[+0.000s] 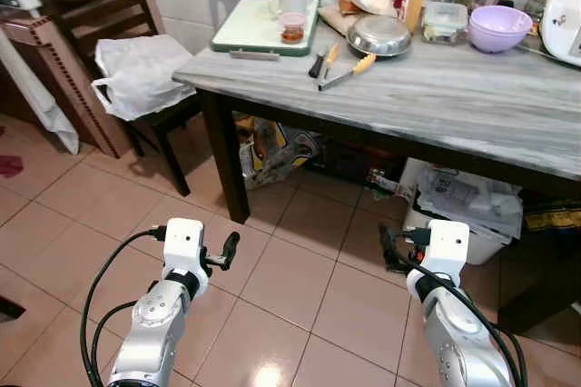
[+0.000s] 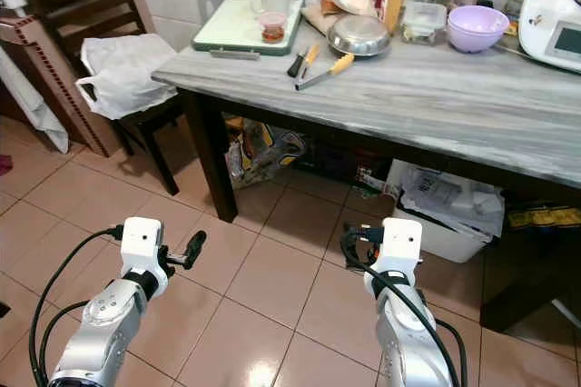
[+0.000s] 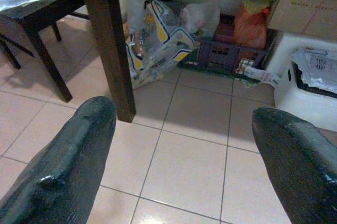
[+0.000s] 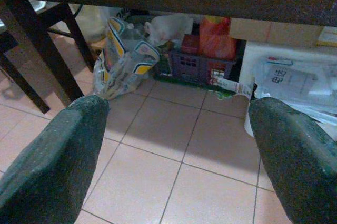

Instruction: Setting the table

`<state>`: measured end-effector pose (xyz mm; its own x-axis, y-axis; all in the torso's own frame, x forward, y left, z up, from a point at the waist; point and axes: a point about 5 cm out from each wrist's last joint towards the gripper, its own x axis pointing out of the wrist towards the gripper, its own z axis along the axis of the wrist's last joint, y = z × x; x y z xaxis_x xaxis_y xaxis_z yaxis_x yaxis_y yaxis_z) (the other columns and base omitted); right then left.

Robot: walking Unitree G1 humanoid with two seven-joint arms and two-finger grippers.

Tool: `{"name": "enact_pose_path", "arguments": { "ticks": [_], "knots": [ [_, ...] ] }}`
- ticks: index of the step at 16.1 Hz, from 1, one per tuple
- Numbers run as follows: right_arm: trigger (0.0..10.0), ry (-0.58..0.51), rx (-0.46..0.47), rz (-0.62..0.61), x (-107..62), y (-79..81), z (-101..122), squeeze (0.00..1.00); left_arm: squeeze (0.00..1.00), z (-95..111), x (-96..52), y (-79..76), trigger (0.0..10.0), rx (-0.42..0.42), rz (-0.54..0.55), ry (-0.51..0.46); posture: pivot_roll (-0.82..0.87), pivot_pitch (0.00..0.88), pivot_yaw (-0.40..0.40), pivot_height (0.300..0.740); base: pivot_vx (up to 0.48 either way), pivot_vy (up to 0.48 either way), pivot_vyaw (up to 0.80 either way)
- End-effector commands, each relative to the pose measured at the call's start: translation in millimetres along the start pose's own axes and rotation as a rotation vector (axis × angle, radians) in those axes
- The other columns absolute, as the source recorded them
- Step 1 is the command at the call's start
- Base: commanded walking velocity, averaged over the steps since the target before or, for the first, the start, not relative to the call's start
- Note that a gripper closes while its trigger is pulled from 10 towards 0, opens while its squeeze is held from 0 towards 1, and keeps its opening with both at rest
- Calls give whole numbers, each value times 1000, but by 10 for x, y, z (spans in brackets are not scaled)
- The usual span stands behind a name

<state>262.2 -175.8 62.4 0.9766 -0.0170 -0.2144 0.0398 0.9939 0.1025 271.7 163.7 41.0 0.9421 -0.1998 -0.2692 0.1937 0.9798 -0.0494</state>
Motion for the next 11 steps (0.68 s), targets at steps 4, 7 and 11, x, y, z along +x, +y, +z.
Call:
{"name": "enact_pose_path", "arguments": {
  "ticks": [4, 7, 11],
  "knots": [
    [10000, 2, 3, -4, 6, -2, -3, 0, 0, 10, -3, 28, 10000, -4, 19, 8, -25, 66, 48, 740, -67, 0, 0],
    [10000, 1, 4, -9, 5, -6, -2, 0, 0, 9, 4, 27, 10000, -5, 21, 12, -25, 66, 48, 740, -269, 0, 0],
    [10000, 2, 3, -7, 1, -7, -3, 0, 0, -1, 7, 31, 10000, -9, 24, 20, -24, 67, 50, 740, -297, 0, 0]
  ]
}}
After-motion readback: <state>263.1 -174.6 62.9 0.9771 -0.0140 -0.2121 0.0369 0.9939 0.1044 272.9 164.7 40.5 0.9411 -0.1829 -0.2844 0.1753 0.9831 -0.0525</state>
